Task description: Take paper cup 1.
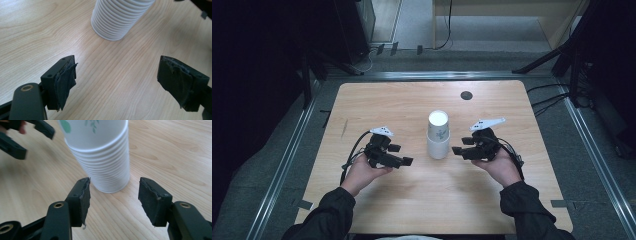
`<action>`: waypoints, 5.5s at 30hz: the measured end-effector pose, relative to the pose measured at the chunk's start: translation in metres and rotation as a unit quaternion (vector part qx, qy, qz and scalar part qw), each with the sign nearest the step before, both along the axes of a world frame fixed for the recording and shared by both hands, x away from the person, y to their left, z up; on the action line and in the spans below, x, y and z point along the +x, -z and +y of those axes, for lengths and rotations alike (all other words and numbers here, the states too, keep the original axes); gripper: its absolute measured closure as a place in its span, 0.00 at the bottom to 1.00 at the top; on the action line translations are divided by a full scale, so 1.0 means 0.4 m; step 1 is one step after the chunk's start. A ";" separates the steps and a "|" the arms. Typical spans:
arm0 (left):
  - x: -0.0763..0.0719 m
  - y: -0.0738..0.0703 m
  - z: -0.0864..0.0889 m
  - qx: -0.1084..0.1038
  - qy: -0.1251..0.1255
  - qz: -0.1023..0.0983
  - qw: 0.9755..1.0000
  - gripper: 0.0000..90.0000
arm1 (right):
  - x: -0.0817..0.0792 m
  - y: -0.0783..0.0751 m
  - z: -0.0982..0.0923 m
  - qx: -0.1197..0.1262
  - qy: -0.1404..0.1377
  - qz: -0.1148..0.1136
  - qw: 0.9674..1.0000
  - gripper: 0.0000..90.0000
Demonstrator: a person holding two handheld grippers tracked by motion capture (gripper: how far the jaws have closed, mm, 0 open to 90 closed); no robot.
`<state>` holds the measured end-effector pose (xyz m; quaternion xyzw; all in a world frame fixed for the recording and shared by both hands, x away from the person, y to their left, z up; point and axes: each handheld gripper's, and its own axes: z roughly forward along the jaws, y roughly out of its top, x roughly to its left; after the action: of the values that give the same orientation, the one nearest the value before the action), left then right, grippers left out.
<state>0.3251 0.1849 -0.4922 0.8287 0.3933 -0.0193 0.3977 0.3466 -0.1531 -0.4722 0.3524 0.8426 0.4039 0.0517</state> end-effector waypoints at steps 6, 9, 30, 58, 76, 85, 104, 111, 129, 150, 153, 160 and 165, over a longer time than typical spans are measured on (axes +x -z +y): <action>-0.004 -0.001 -0.007 0.003 0.006 -0.005 1.000 0.17 | 0.006 -0.006 0.001 -0.013 -0.032 -0.013 0.999 0.49; -0.004 -0.006 -0.005 -0.005 0.010 0.001 1.000 0.24 | 0.006 -0.010 0.004 -0.024 -0.031 -0.033 0.999 0.46; -0.011 -0.026 0.011 -0.021 0.009 0.001 1.000 0.25 | 0.010 -0.039 -0.011 -0.031 -0.067 -0.041 0.996 0.44; -0.072 -0.036 0.034 0.009 0.022 -0.035 0.999 0.25 | 0.073 -0.125 0.031 -0.049 -0.092 -0.030 0.994 0.38; -0.077 -0.039 0.034 0.013 0.030 -0.041 0.999 0.25 | 0.111 -0.203 0.087 -0.078 -0.141 -0.046 0.986 0.36; -0.079 -0.037 0.027 0.017 0.035 -0.043 0.998 0.25 | 0.107 -0.216 0.115 -0.071 -0.163 -0.050 0.983 0.34; -0.080 -0.034 0.028 0.022 0.042 -0.044 0.998 0.25 | 0.116 -0.197 0.186 -0.086 -0.165 -0.045 0.982 0.30; -0.081 -0.033 0.024 0.025 0.046 -0.045 0.998 0.25 | 0.119 -0.193 0.192 -0.085 -0.157 -0.043 0.983 0.32; -0.081 -0.032 0.023 0.026 0.049 -0.045 0.997 0.25 | 0.117 -0.211 0.181 -0.073 -0.150 -0.045 0.985 0.36; -0.078 -0.030 0.016 0.018 0.055 -0.043 0.997 0.24 | 0.076 -0.305 0.161 -0.047 -0.149 -0.079 0.985 0.36; -0.076 -0.032 0.021 0.016 0.053 -0.045 0.997 0.24 | 0.065 -0.327 0.156 -0.042 -0.146 -0.088 0.984 0.36; -0.073 -0.040 0.034 0.012 0.049 -0.051 0.997 0.24 | 0.033 -0.383 0.135 -0.020 -0.145 -0.111 0.983 0.37; -0.072 -0.045 0.033 0.009 0.052 -0.053 0.997 0.24 | 0.000 -0.412 0.130 -0.014 -0.153 -0.121 0.981 0.37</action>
<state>0.2964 0.1981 -0.4741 0.8515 0.3285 0.0082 0.4087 0.3464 -0.1011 -0.3075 0.1673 0.8799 0.4343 0.0956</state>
